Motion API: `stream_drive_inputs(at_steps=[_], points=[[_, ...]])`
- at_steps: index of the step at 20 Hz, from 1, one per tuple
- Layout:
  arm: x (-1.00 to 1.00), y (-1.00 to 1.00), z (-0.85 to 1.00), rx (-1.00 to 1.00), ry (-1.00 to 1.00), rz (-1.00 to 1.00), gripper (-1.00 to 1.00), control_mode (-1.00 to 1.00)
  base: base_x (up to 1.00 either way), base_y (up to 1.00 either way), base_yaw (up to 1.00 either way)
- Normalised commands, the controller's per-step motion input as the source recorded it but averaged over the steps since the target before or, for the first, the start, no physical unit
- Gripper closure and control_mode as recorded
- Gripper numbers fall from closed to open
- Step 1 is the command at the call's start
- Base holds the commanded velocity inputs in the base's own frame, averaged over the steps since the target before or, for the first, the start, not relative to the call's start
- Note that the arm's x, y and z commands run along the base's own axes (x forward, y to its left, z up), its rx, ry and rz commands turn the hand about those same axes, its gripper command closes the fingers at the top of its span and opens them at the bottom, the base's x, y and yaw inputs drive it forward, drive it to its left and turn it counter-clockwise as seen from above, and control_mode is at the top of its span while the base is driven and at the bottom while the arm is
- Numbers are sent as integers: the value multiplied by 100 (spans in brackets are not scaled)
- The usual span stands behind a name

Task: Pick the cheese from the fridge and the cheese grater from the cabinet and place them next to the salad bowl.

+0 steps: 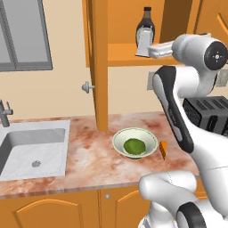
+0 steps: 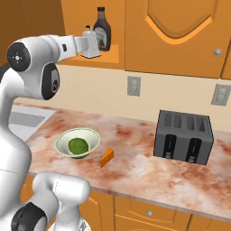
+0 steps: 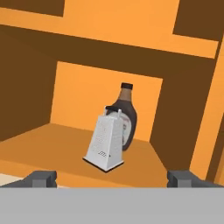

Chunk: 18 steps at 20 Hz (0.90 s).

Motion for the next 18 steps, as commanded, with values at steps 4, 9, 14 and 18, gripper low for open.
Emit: stream_drive_inputs(at_steps=[4, 9, 14, 18], points=[[3, 12, 4, 7, 0, -6, -100, -100, 0, 0, 0], [7, 3, 0, 3, 0, -9, -100, -100, 0, 0, 0], [19, 2, 0, 5, 0, -7, -100, -100, 0, 0, 0], [16, 2, 0, 8, 0, -6, -100, -100, 0, 0, 0]])
